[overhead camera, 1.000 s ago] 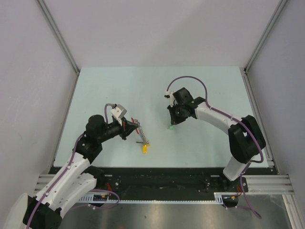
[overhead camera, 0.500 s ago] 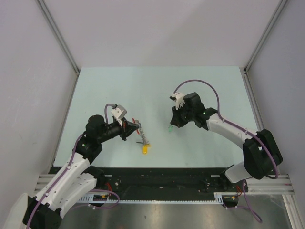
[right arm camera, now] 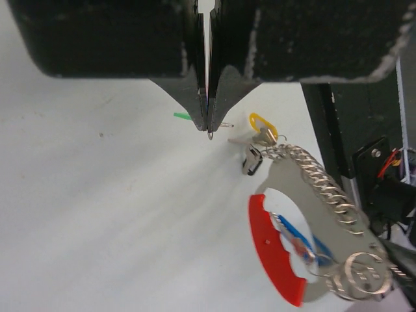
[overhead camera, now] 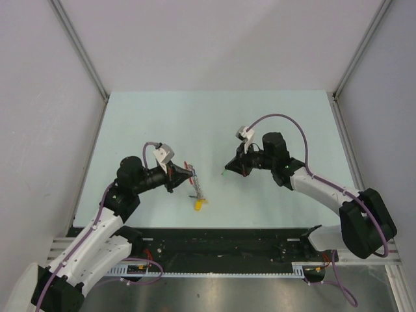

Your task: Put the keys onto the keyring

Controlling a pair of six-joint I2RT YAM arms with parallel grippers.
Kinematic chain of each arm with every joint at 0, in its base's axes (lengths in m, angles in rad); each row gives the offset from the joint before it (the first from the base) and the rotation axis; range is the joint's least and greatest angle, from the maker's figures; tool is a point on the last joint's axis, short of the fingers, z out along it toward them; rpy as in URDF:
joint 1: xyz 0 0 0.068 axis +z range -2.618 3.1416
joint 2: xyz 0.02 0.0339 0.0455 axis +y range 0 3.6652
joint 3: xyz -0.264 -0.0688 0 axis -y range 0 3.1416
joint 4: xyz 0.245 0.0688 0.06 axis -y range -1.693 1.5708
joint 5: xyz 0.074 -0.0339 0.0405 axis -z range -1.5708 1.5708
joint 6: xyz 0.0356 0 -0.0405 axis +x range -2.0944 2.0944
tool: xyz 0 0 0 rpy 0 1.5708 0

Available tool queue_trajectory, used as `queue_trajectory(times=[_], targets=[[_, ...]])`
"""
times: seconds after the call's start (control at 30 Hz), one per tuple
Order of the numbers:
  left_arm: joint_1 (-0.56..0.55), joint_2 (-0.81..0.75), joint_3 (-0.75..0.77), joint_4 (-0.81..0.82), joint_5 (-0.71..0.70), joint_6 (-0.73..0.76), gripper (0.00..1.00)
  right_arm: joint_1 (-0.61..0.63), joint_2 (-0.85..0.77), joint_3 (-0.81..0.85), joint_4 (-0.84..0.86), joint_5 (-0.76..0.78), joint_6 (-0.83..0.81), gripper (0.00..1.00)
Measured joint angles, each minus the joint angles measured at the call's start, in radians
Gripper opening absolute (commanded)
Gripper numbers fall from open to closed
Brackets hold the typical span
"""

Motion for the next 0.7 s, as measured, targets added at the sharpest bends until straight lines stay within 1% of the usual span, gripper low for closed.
queue_trajectory(times=[0.13,0.23,0.37,0.53,0.7], targets=[[0.000,0.015,0.000,0.017,0.030,0.000,0.00,0.000,-0.023,-0.039,0.115,-0.081,-0.004,0.02],[0.000,0.027,0.000,0.026,0.052,0.000,0.00,0.001,-0.023,-0.039,0.189,-0.134,-0.006,0.00],[-0.001,0.045,0.000,0.042,0.075,0.000,0.00,0.001,-0.016,-0.039,0.304,-0.209,0.005,0.00],[-0.002,0.065,-0.002,0.071,0.103,0.000,0.00,0.000,0.044,-0.039,0.500,-0.330,0.074,0.00],[-0.002,0.087,-0.002,0.094,0.130,0.001,0.00,-0.001,0.136,-0.039,0.715,-0.435,0.182,0.00]])
